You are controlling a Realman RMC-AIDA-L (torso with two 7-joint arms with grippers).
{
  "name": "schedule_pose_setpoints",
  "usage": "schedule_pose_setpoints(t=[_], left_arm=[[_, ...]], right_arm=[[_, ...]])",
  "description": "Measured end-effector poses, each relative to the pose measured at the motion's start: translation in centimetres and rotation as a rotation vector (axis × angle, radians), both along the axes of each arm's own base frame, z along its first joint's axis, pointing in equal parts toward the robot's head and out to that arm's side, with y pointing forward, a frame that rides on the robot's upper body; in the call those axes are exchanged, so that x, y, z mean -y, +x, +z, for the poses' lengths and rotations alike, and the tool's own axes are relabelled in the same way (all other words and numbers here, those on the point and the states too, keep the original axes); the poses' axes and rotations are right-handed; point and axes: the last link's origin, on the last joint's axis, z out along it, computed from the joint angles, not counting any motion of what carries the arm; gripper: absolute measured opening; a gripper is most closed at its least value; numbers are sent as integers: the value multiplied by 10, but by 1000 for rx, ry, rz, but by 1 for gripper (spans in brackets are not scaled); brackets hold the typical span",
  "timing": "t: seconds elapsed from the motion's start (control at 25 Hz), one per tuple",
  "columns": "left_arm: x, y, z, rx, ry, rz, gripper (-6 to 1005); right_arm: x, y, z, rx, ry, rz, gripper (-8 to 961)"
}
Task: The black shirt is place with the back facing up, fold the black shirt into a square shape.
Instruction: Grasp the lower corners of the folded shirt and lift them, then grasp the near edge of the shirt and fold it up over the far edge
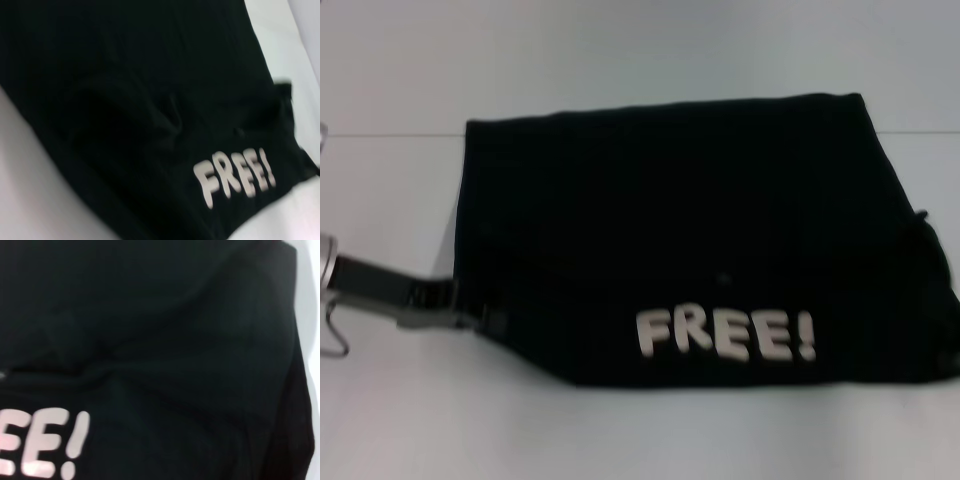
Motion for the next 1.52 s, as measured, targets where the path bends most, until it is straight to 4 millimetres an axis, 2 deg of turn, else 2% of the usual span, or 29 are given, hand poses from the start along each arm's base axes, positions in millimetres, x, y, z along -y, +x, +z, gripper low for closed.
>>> schedule_pose_setpoints(t=[0.24,0.4,0.6,0.84,1.16,1.32,1.52], left_arm=[[37,1,-1,24,-230,-62,36],[47,0,-2,22,-297,-72,37],[50,-3,0,20,-293,-67,39],[47,-6,9,14,-241,-56,40],[41,-7,23,17,-174,-75,43],[22,-2,40,60,-32,-59,44],[-7,-2,54,49,133,36,45]], right_arm=[[38,8,4,-13,-90,-54,52],[51,10,15,-48,-111,-61,52],[57,8,21,-97,-123,-46,52],[59,-4,24,-191,-134,-10,52],[62,-9,31,-212,-113,-2,51],[51,-16,44,-275,-40,47,51],[22,-25,71,-331,119,112,51]])
